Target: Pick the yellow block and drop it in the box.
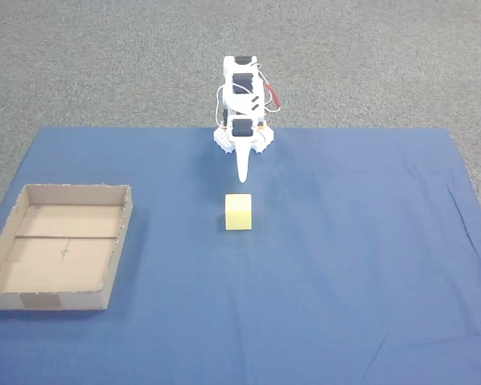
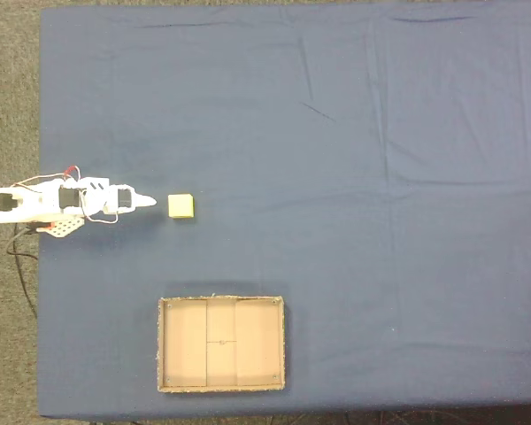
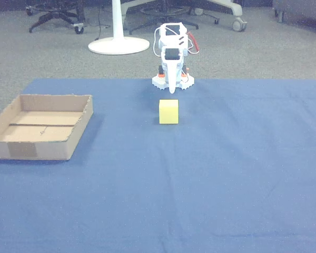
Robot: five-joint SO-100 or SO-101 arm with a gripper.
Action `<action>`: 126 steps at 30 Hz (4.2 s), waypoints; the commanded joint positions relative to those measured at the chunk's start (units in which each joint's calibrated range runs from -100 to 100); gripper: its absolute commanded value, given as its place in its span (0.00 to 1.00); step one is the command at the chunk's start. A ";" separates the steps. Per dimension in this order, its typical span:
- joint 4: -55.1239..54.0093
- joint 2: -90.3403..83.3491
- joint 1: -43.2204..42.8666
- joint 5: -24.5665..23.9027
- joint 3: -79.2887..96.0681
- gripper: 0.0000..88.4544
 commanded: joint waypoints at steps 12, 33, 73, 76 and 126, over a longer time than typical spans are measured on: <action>-0.22 -0.19 -0.34 0.20 0.89 0.00; 3.01 18.97 3.20 -1.61 -21.47 0.52; 18.55 101.87 1.70 5.91 -76.67 0.27; 17.40 99.17 1.70 5.96 -74.86 0.24; 20.62 142.90 39.93 14.11 -158.57 0.48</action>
